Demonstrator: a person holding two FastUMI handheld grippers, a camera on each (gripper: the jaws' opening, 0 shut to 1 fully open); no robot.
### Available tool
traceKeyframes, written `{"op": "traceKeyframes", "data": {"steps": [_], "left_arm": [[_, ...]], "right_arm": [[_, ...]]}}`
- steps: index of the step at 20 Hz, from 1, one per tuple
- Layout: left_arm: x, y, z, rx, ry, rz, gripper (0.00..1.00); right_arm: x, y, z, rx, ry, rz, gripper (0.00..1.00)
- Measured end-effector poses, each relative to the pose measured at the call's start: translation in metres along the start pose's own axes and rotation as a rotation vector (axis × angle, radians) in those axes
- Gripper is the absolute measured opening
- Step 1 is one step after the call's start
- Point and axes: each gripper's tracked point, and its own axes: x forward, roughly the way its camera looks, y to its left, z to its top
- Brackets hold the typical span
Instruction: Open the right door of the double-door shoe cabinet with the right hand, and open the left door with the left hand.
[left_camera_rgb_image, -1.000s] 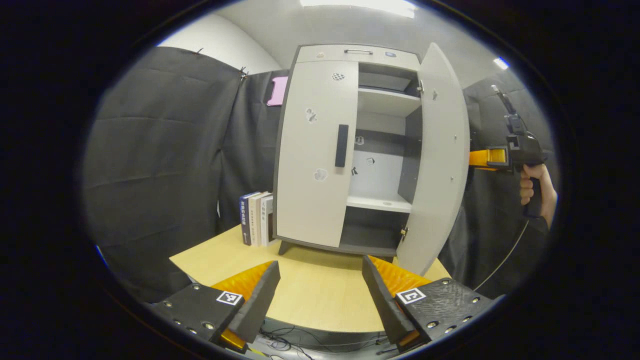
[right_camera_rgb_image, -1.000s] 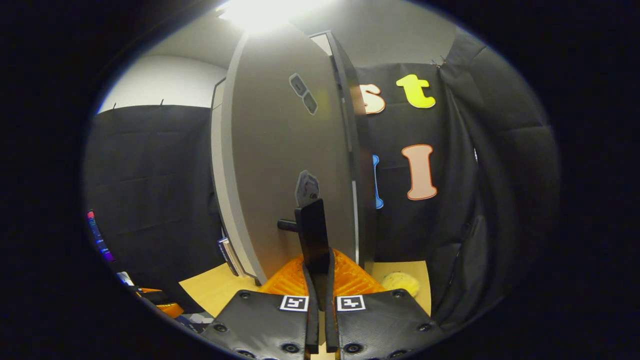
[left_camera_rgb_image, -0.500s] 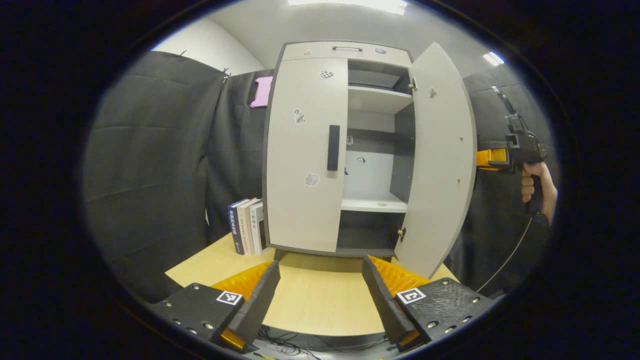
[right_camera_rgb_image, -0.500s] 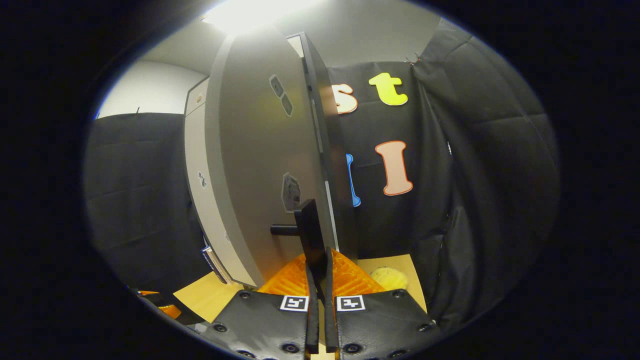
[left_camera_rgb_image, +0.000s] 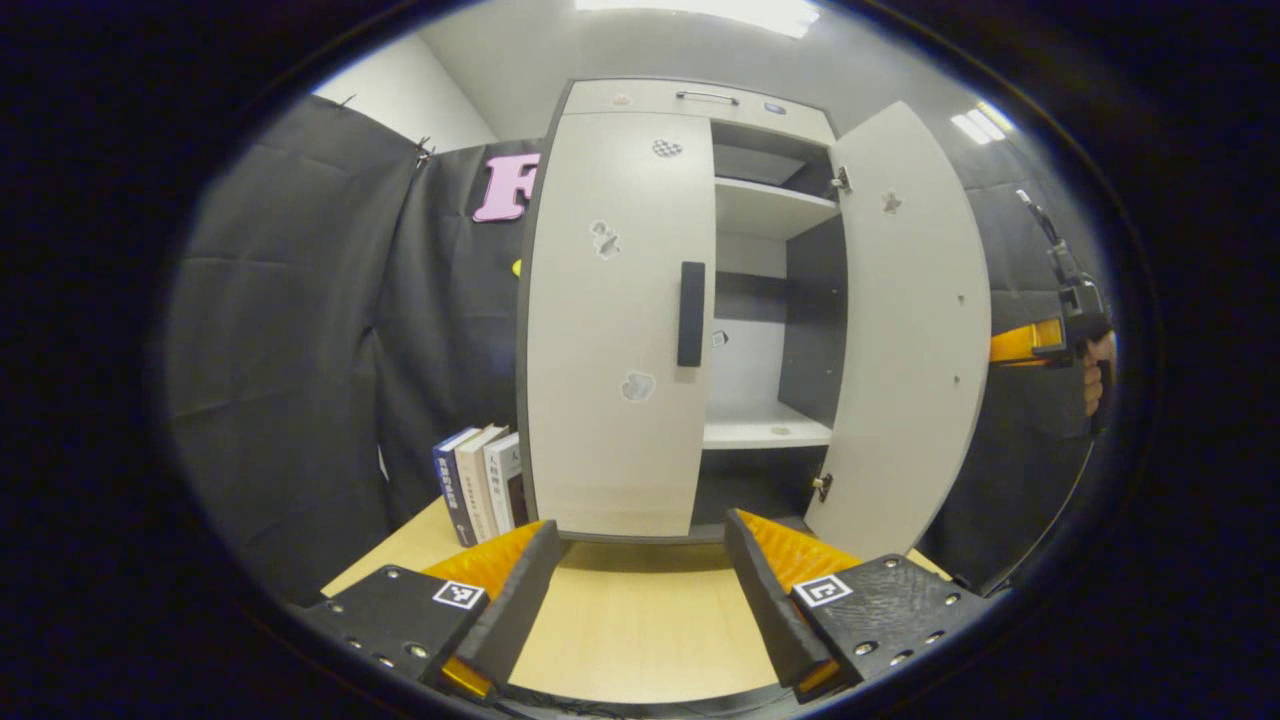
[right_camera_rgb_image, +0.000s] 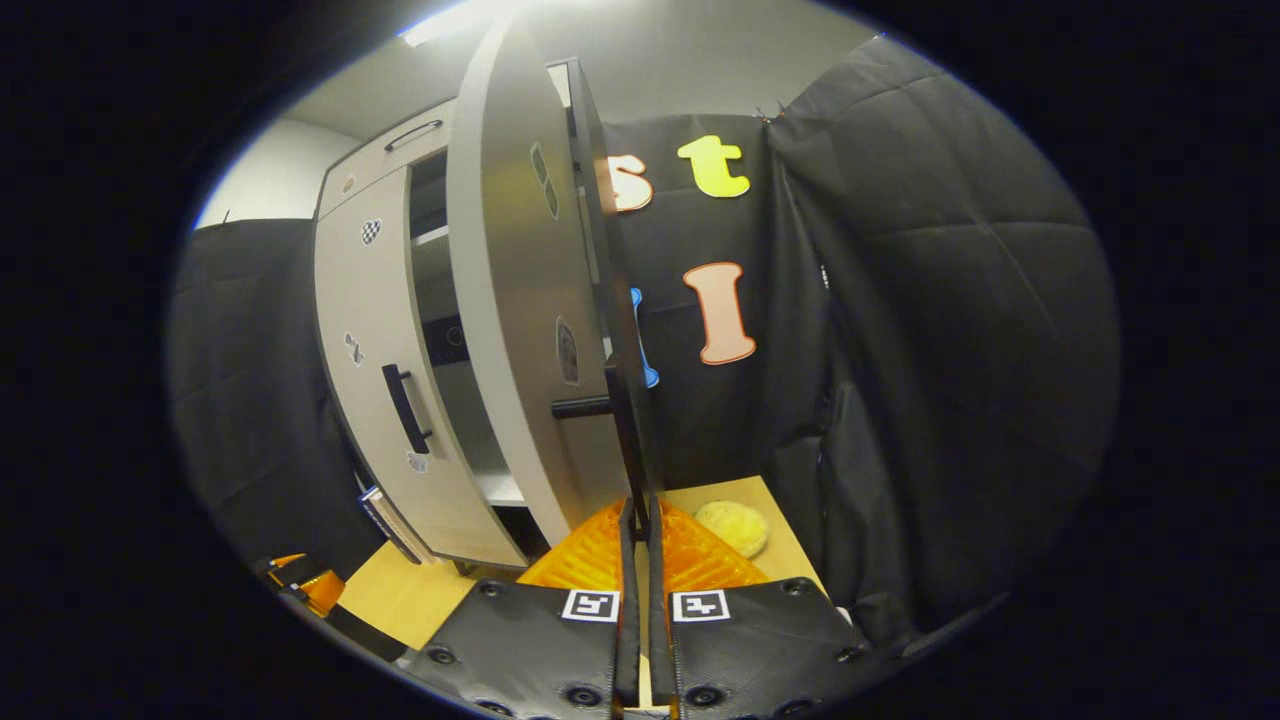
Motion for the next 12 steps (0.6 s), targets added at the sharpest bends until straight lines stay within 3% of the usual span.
{"op": "traceKeyframes", "data": {"steps": [1,2,5,8,10,11,12], "left_arm": [[0.007,0.005,0.005,-0.002,-0.011,-0.027,0.96],[0.015,0.010,0.011,-0.004,-0.011,-0.056,0.96],[0.042,0.017,0.037,-0.019,-0.026,-0.148,0.95],[0.071,0.016,0.065,-0.057,-0.053,-0.189,0.96],[0.090,0.006,0.081,-0.085,-0.068,-0.214,0.95],[0.101,0.000,0.089,-0.089,-0.078,-0.223,0.95],[0.112,-0.004,0.098,-0.083,-0.089,-0.220,0.95]], "right_arm": [[-0.001,-0.005,0.004,0.002,-0.022,-0.034,0.10],[-0.006,-0.010,0.006,0.012,-0.032,-0.067,0.02],[-0.023,-0.029,0.006,0.023,-0.050,-0.189,0.00],[-0.032,-0.049,0.013,0.044,-0.094,-0.280,0.00],[-0.034,-0.082,0.022,-0.001,-0.156,-0.421,0.10],[-0.034,-0.099,0.029,-0.037,-0.188,-0.481,0.02],[-0.033,-0.109,0.034,-0.047,-0.204,-0.506,0.02]]}}
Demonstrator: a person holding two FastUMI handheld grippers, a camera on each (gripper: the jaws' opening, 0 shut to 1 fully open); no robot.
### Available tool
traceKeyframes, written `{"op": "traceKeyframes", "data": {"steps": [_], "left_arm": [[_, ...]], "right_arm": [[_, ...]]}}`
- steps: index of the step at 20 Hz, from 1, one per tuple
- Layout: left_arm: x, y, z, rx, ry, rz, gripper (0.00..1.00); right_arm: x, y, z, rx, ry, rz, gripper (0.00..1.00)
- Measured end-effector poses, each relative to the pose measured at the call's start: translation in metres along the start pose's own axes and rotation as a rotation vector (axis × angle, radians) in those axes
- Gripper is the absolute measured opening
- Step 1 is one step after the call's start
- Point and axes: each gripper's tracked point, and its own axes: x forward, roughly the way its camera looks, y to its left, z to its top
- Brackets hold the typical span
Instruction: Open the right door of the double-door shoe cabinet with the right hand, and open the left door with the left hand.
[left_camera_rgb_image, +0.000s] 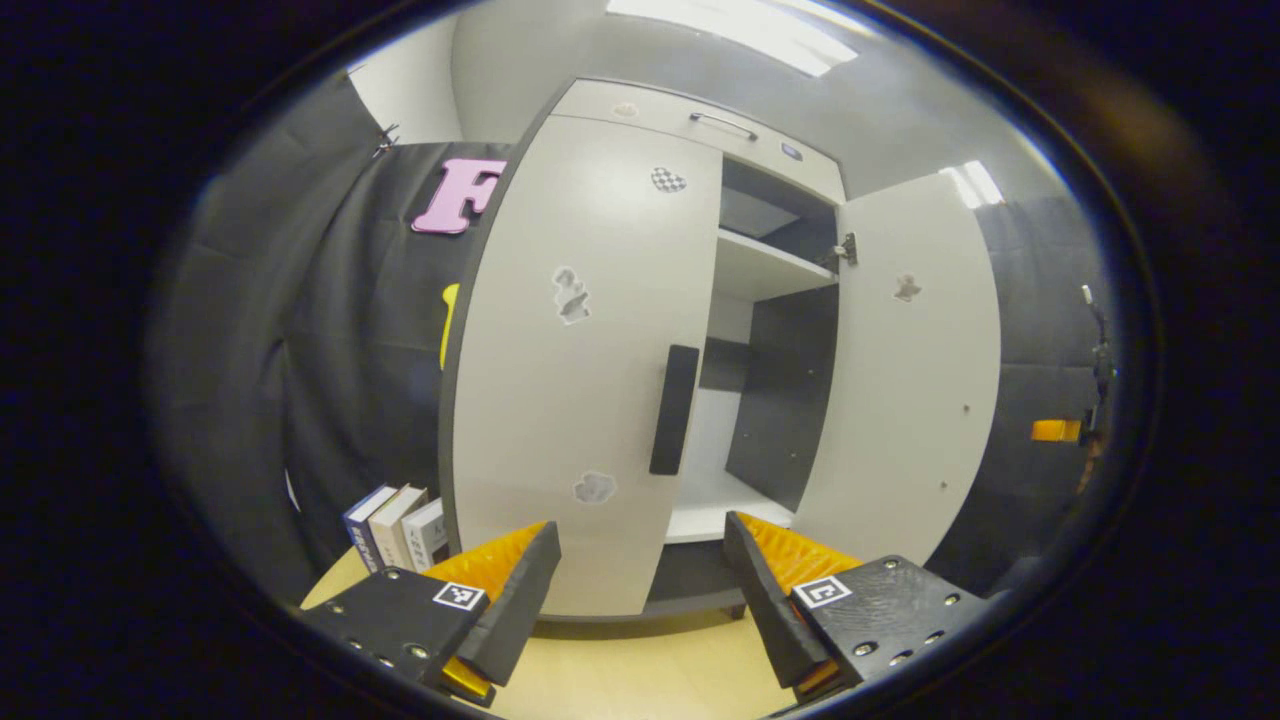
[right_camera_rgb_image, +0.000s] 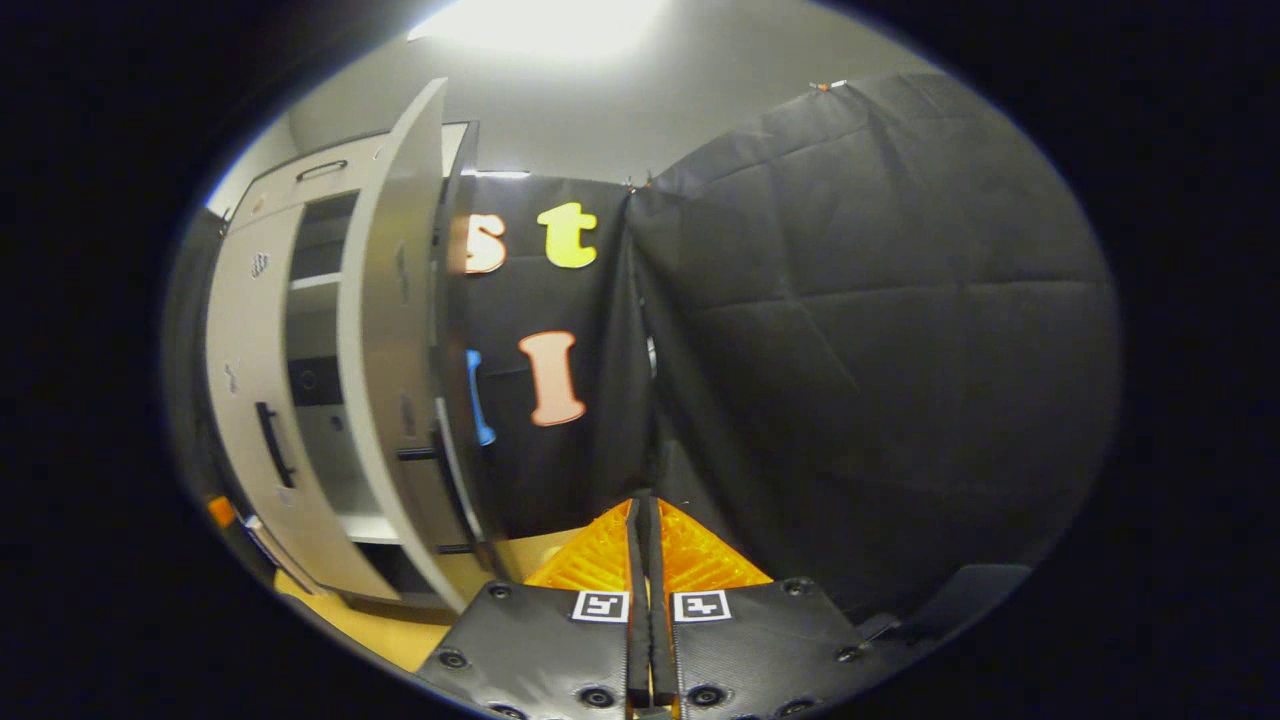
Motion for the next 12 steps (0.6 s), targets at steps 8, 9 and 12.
{"op": "traceKeyframes", "data": {"steps": [8,9,12], "left_arm": [[0.096,-0.020,0.037,0.127,-0.031,0.118,0.95],[0.106,-0.024,0.039,0.127,-0.035,0.122,0.95],[0.137,-0.029,0.051,0.150,-0.051,0.157,0.95]], "right_arm": [[0.066,-0.023,-0.031,0.014,0.077,0.030,0.24],[0.065,-0.026,-0.028,-0.004,0.072,0.029,0.36],[0.106,-0.024,-0.040,-0.029,0.075,0.043,0.79]]}}
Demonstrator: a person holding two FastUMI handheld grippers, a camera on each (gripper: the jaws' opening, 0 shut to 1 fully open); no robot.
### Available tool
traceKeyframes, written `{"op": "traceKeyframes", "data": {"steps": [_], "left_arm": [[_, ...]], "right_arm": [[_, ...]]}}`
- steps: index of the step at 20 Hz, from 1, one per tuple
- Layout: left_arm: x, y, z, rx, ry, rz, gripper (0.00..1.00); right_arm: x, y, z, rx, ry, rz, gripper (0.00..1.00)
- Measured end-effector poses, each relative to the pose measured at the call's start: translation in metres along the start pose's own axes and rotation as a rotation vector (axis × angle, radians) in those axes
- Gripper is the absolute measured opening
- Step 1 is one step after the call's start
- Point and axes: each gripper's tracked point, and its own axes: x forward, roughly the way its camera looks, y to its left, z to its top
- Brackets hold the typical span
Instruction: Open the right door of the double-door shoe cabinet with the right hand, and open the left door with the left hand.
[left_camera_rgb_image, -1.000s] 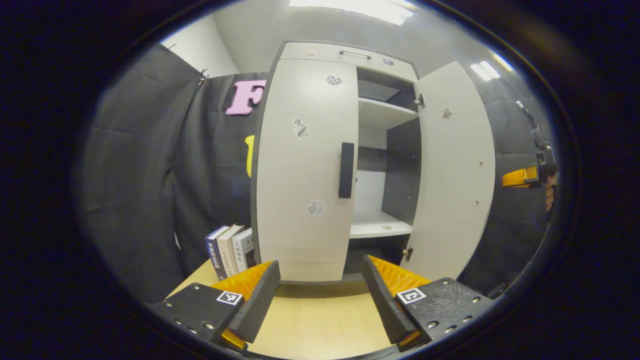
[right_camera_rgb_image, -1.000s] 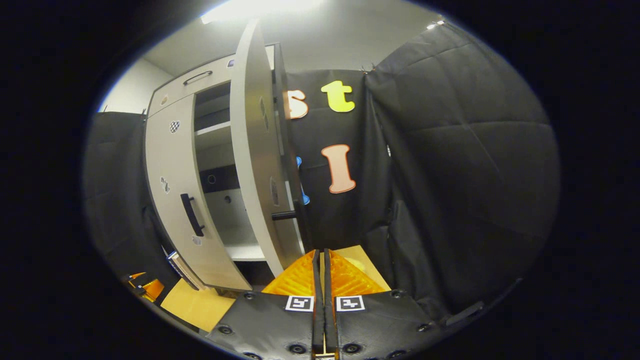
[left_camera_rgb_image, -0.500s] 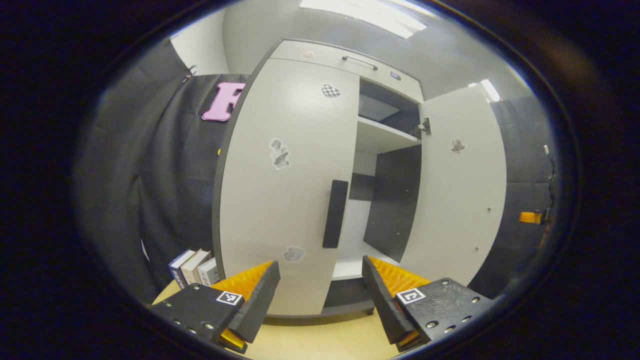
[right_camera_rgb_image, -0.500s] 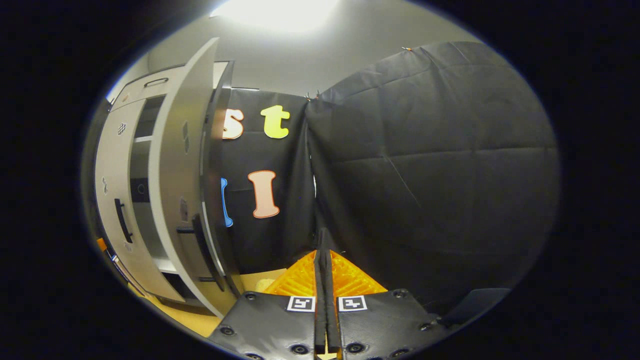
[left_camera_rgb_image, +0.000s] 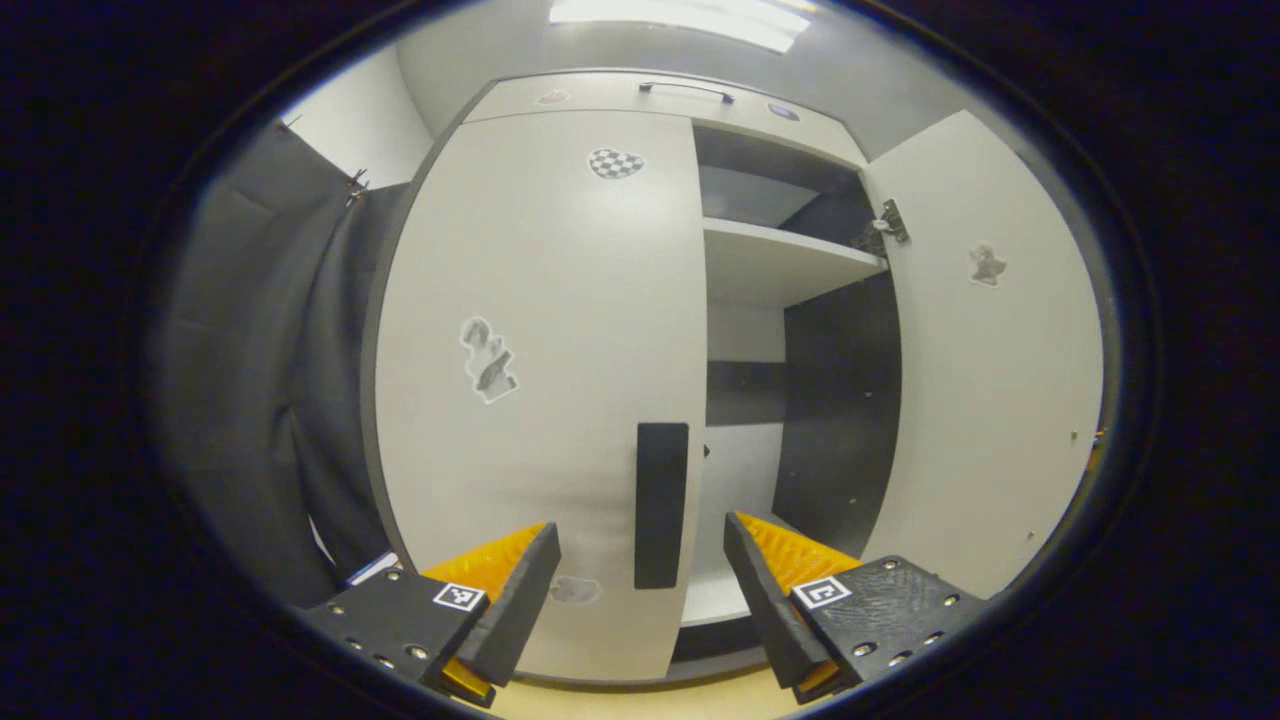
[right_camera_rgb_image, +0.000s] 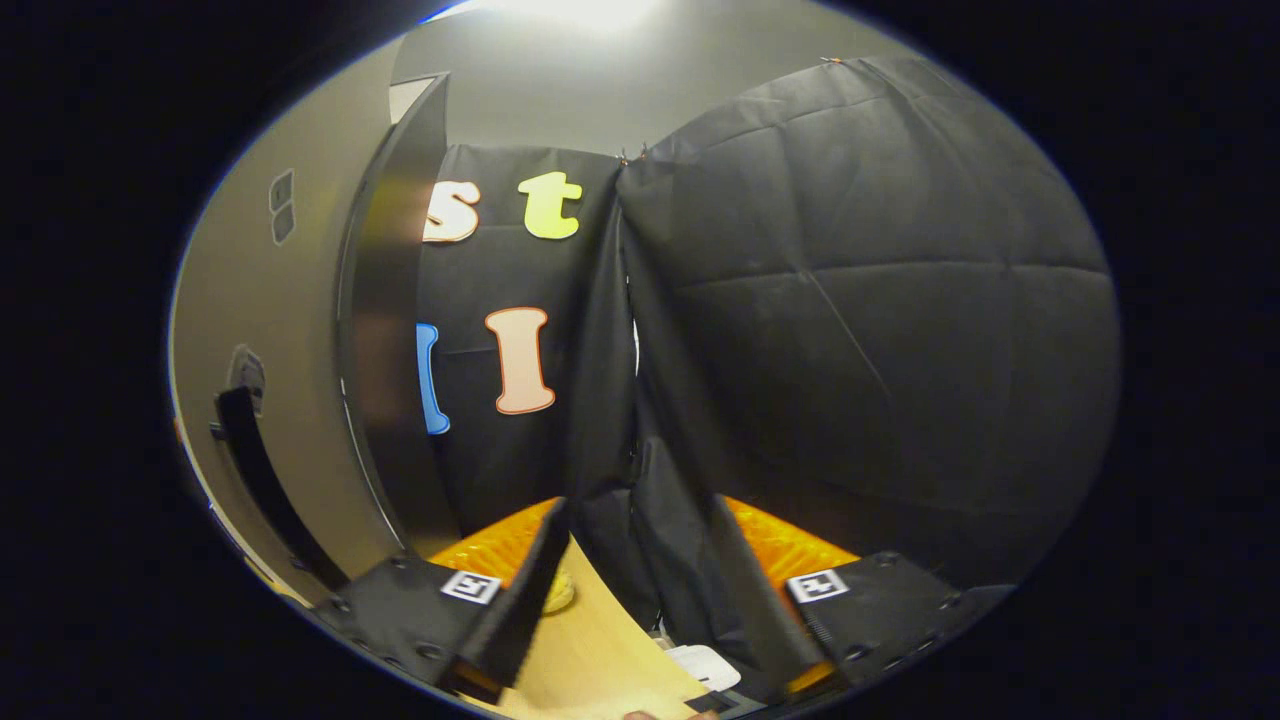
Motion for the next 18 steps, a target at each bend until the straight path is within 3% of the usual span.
{"op": "traceKeyframes", "data": {"steps": [1,5,6,9,11,14,15,18], "left_arm": [[0.009,0.001,0.004,0.010,-0.014,0.023,0.95],[0.033,0.000,0.004,0.011,-0.023,0.081,0.95],[0.035,-0.002,0.003,0.016,-0.024,0.087,0.94],[0.044,-0.001,0.005,0.045,-0.031,0.140,0.93],[0.049,0.001,0.009,0.036,-0.048,0.182,0.92],[0.052,0.000,0.006,-0.006,-0.039,0.185,0.57],[0.052,0.003,0.005,-0.017,-0.031,0.190,0.52],[0.053,-0.003,-0.005,-0.053,0.000,0.170,0.36]], "right_arm": [[0.011,0.001,0.000,0.007,0.003,0.010,0.93],[0.047,-0.004,0.001,0.022,-0.003,0.041,0.97],[0.055,-0.005,0.001,0.023,-0.005,0.045,0.92],[0.078,-0.005,0.001,0.046,-0.007,0.064,0.92],[0.091,-0.004,0.000,0.059,0.006,0.081,0.96],[0.105,0.004,0.001,0.066,0.011,0.111,0.92],[0.110,0.006,0.000,0.066,0.018,0.117,0.96],[0.117,0.009,-0.002,0.066,0.038,0.115,0.97]]}}
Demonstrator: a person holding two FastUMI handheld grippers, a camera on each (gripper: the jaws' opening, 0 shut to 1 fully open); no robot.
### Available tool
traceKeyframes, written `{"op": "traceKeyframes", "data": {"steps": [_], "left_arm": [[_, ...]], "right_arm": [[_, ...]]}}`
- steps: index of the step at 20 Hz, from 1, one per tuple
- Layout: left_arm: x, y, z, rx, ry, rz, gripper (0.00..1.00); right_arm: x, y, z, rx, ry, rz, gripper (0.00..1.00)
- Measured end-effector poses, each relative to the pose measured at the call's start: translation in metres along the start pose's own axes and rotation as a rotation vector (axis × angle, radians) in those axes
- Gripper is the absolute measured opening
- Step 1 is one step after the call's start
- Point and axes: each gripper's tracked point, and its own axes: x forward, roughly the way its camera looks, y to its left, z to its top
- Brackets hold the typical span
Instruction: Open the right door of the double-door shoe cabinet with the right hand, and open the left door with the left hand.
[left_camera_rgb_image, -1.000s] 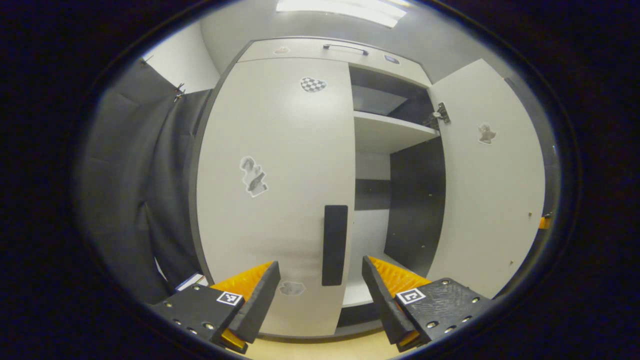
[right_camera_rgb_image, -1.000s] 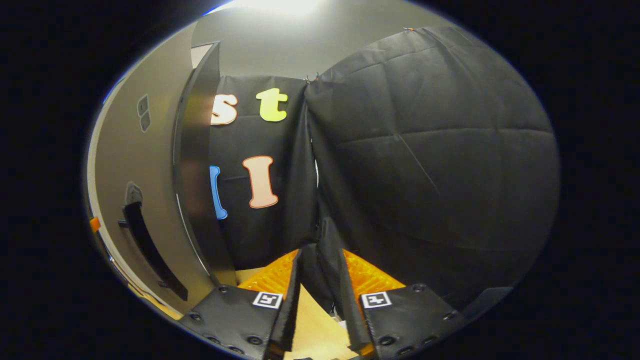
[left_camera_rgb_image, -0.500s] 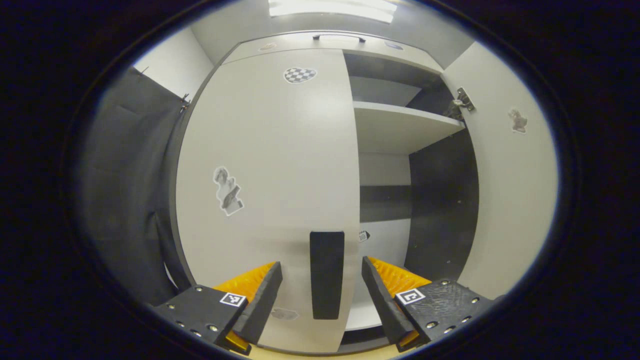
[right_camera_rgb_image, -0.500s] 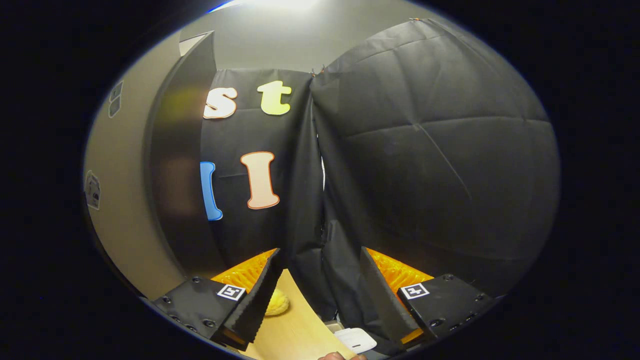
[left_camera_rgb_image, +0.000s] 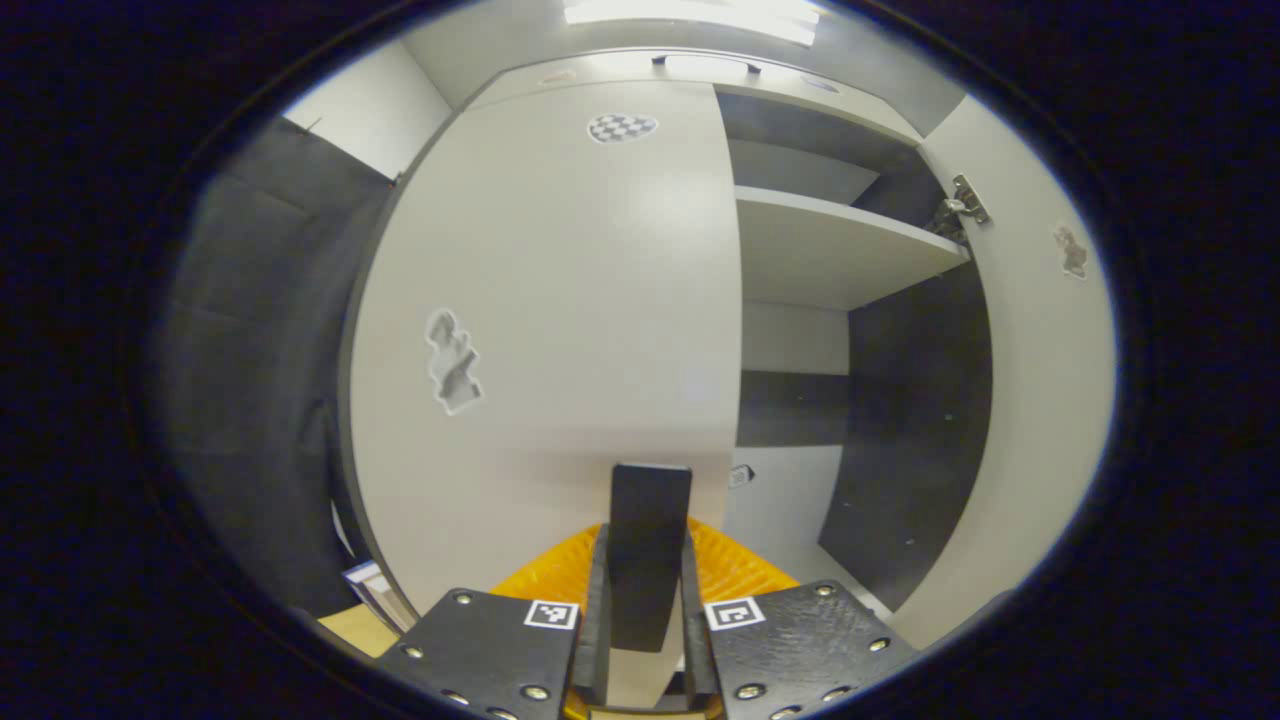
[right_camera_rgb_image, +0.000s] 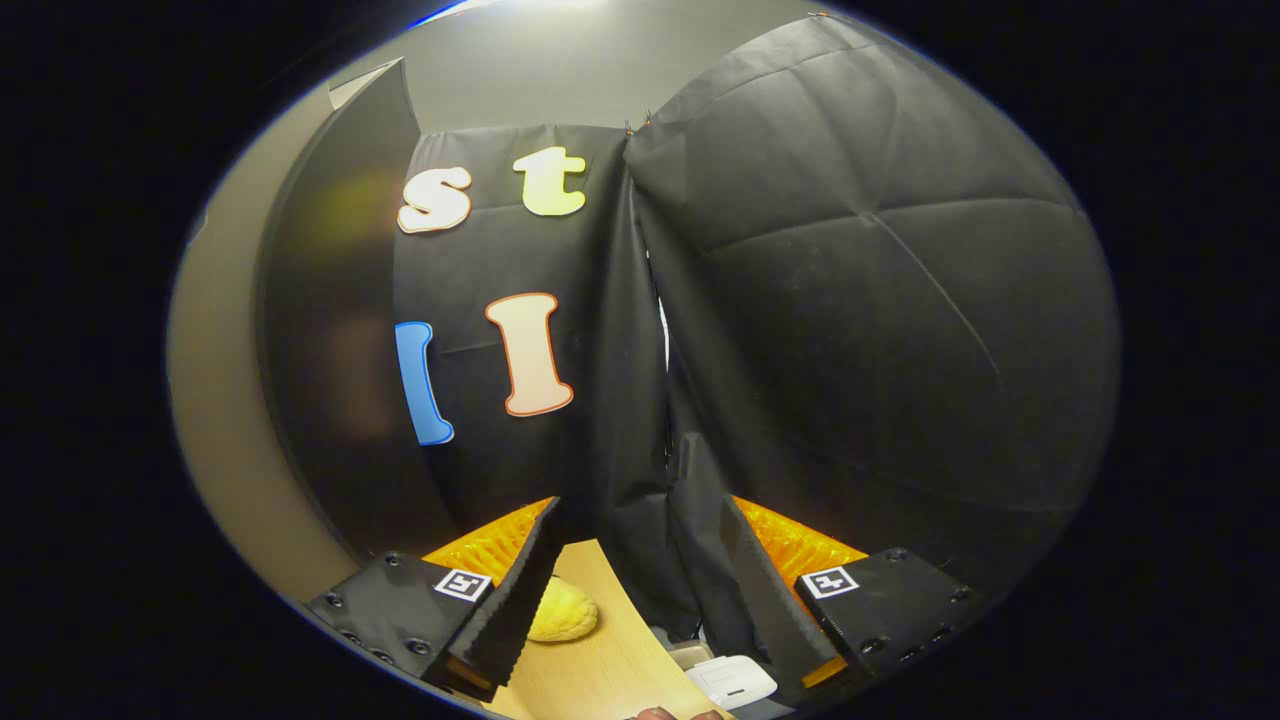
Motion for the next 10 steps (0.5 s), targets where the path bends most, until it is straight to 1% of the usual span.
{"op": "traceKeyframes", "data": {"steps": [1,2,3,4,5,6,7,8,9,10], "left_arm": [[0.001,0.001,0.001,0.023,-0.004,0.004,0.31],[0.004,0.001,0.002,0.026,-0.016,0.014,0.30],[0.004,0.001,0.001,0.001,-0.021,0.015,0.27],[0.002,0.000,0.000,-0.015,-0.013,0.010,0.27],[0.001,0.001,-0.001,0.000,-0.001,0.004,0.22],[-0.001,0.001,0.000,0.017,0.005,0.004,0.16],[0.003,0.000,-0.002,0.038,0.014,-0.001,0.12],[0.002,0.001,-0.002,0.027,0.014,-0.007,0.11],[0.001,0.001,-0.004,0.004,0.023,-0.017,0.11],[-0.001,0.002,-0.004,-0.024,0.033,-0.023,0.10]], "right_arm": [[0.003,0.001,0.001,0.001,-0.001,0.003,0.96],[0.004,0.004,0.000,-0.001,0.000,0.009,0.97],[0.006,0.005,-0.002,-0.005,0.005,0.013,0.96],[0.006,0.006,-0.004,-0.011,0.017,0.017,0.96],[0.007,0.008,-0.007,-0.018,0.024,0.022,0.96],[0.008,0.010,-0.008,-0.024,0.029,0.024,0.92],[0.008,0.014,-0.008,-0.026,0.031,0.029,0.92],[0.007,0.017,-0.007,-0.025,0.032,0.036,0.92],[0.006,0.023,-0.006,-0.023,0.031,0.044,0.96],[0.005,0.027,-0.006,-0.022,0.035,0.050,0.92]]}}
